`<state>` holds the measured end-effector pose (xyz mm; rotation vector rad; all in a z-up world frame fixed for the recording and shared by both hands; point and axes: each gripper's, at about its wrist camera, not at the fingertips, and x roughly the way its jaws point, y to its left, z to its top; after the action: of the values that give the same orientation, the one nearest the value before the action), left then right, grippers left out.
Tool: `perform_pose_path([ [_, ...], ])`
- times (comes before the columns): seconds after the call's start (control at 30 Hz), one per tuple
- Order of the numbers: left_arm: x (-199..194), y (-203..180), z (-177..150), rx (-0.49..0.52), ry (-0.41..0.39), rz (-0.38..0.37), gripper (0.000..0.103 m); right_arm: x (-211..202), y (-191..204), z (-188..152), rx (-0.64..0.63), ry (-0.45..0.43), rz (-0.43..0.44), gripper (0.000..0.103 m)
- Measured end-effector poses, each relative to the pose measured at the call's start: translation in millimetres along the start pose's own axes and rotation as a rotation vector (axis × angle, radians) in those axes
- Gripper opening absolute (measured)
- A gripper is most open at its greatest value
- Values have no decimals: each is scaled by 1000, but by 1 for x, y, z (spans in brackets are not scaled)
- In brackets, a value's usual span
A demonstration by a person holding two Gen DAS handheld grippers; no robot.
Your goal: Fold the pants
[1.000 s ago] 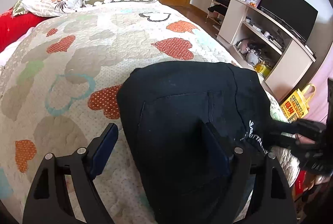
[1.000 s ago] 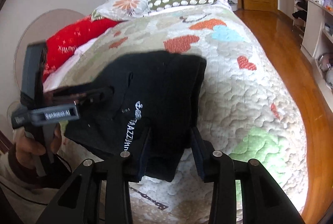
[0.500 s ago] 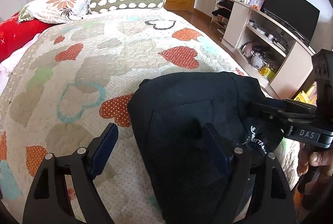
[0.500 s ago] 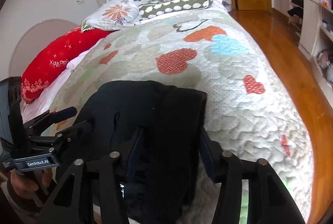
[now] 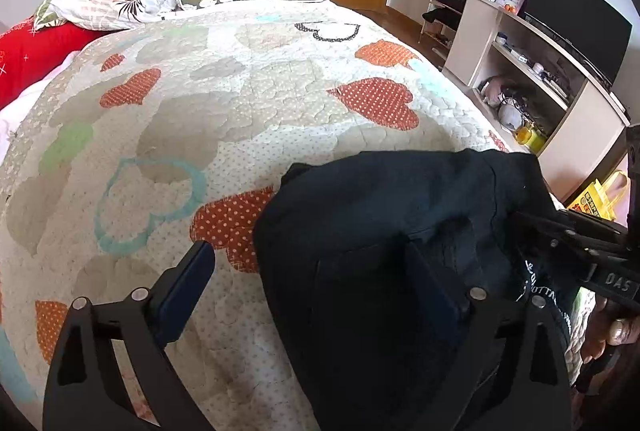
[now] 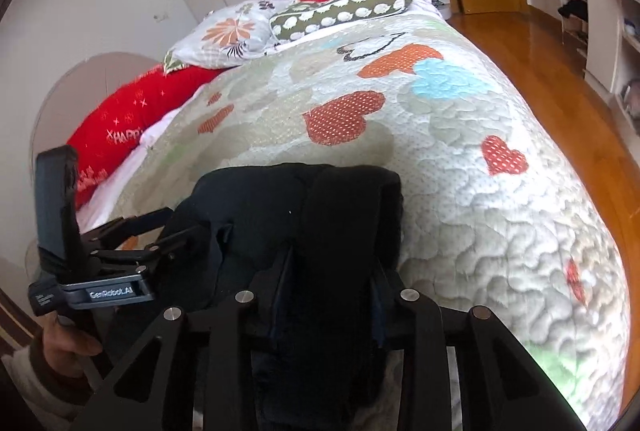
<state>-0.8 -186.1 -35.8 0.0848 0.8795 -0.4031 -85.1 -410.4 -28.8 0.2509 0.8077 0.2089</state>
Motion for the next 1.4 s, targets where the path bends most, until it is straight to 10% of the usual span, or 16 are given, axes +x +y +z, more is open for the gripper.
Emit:
perform_pose_path([
  [0.4,-62,-19,-26,49,-60,-89,96,-41,34,-27,-126,33,-103,48],
  [0.7,-33,-29,-56,64,16,-90,97,-23,29,-58,-167,96,-171,57],
  [1.4,-64,-6,-30,0,-48,-59,97,-48,49,-22,-180,-3,-217,63],
])
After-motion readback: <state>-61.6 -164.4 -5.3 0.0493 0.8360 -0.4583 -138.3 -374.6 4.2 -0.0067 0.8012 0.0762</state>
